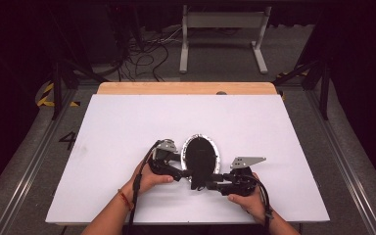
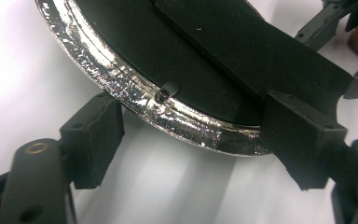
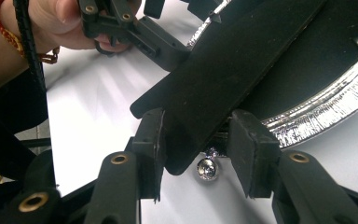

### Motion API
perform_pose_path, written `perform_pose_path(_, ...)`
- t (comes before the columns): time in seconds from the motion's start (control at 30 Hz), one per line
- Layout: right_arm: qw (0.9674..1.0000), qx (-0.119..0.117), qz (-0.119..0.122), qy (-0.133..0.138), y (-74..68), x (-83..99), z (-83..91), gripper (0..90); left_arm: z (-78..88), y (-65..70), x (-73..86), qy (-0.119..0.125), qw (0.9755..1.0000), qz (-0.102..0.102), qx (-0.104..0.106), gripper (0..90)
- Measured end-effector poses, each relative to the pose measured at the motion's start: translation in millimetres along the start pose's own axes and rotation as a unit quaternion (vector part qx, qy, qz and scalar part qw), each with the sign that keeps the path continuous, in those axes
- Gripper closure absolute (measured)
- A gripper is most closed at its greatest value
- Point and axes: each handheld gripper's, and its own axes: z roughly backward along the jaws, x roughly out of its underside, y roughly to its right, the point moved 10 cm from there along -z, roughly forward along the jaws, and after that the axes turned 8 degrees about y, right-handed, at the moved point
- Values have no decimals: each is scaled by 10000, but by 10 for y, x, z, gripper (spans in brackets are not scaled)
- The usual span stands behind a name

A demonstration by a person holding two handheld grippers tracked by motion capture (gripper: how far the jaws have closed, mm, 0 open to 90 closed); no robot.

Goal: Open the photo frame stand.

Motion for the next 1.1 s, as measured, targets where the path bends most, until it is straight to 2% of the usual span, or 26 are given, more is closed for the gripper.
perform_pose_path(0.1, 10000, 5, 18, -9, 1, 2, 3, 578, 15, 8, 10, -23, 10000, -50, 41, 260)
perform_pose_path(0.13, 10000, 13, 41, -10, 2, 1, 4, 578, 28, -1, 12, -28, 9999, -126, 52, 281)
perform_pose_path(0.17, 10000, 16, 59, -10, 3, 1, 4, 578, 40, 1, 15, -5, 9999, -92, 47, 305)
perform_pose_path(0.23, 9999, 27, 114, -16, 1, 0, 5, 578, 66, -4, 17, -4, 9999, -167, 46, 346)
perform_pose_path(0.37, 9999, 62, 153, 9, 19, -10, 12, 578, 91, -25, -9, 82, 9997, -207, -95, 427)
perform_pose_path(0.57, 9992, 146, 361, 11, 45, -25, 18, 577, 113, -48, -72, 277, 9986, -345, -288, 485)
perform_pose_path(0.7, 9987, 116, 488, 82, 47, -52, 23, 577, 135, -61, -108, 387, 9974, -449, -406, 519)
perform_pose_path(0.87, 9980, 135, 621, 74, 59, -52, 19, 577, 128, -59, -109, 385, 9973, -452, -431, 514)
perform_pose_path(0.93, 9977, 116, 657, 89, 49, -56, 16, 577, 85, -46, -80, 234, 9979, -468, -393, 431)
perform_pose_path(1.0, 9975, 94, 690, 112, 36, -65, 16, 577, 48, -26, -86, 185, 9979, -504, -371, 341)
perform_pose_path(1.1, 9974, 106, 712, 92, 39, -58, 18, 578, 43, -28, -108, 263, 9983, -398, -340, 311)
